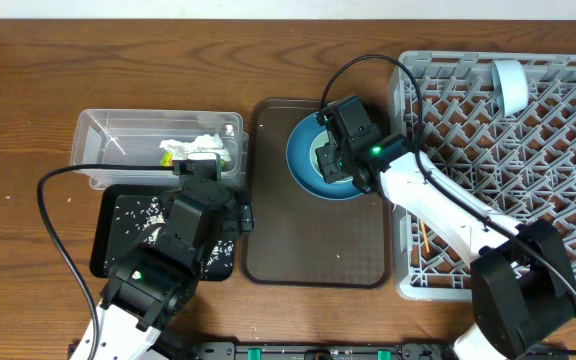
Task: Sort waste into correct bins and load items into the dishwasher rack
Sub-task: 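Grip the pink cup rim with the right gripper and lift, then carry the pink cup into the rack and release it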
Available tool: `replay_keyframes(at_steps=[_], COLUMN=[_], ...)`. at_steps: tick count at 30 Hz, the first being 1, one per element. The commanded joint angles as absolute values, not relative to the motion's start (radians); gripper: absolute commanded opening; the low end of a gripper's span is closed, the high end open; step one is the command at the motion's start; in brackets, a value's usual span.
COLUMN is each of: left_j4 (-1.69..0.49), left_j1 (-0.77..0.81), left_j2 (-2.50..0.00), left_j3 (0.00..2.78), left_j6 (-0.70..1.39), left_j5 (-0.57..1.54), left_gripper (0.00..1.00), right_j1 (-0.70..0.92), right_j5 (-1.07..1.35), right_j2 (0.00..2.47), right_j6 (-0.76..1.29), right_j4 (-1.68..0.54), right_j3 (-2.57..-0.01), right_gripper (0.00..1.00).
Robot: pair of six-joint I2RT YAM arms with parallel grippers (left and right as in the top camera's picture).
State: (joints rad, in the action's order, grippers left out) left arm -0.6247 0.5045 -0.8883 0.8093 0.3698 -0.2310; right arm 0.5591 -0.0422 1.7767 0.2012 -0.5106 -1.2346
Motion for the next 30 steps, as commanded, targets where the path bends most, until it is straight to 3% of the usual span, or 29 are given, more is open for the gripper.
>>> replay_keyframes(at_steps=[1, 10, 15, 23, 30], left_j4=[-0.624, -0.624, -0.624, -0.624, -0.624], left_j1=[0.501, 0.501, 0.501, 0.501, 0.501], left_j2=[-0.888, -0.888, -0.888, -0.888, -0.888], left_j3=[0.829, 0.829, 0.829, 0.829, 0.829], left_j6=[0.379, 0.379, 0.379, 0.379, 0.379], left_j5=[-0.228, -0.228, -0.228, -0.228, -0.223], left_gripper=[0.91, 0.91, 0.91, 0.91, 0.91], right_j1=[0.568, 0.556, 0.476, 0.159, -0.144], right_j5=[-0.056, -0.100, 0.022, 0.538, 1.245], right_j2=[1.787, 1.673, 1.505, 1.377, 1.513], right_j6=[0.201, 0.201, 0.201, 0.200, 0.158], right_j4=[-0.509, -0.442, -0.387, -0.371, -0.218], right_j3=[-1.240, -1.264, -1.265, -1.265, -1.262], right_gripper=[0.03, 0.01, 0.01, 0.01, 0.01])
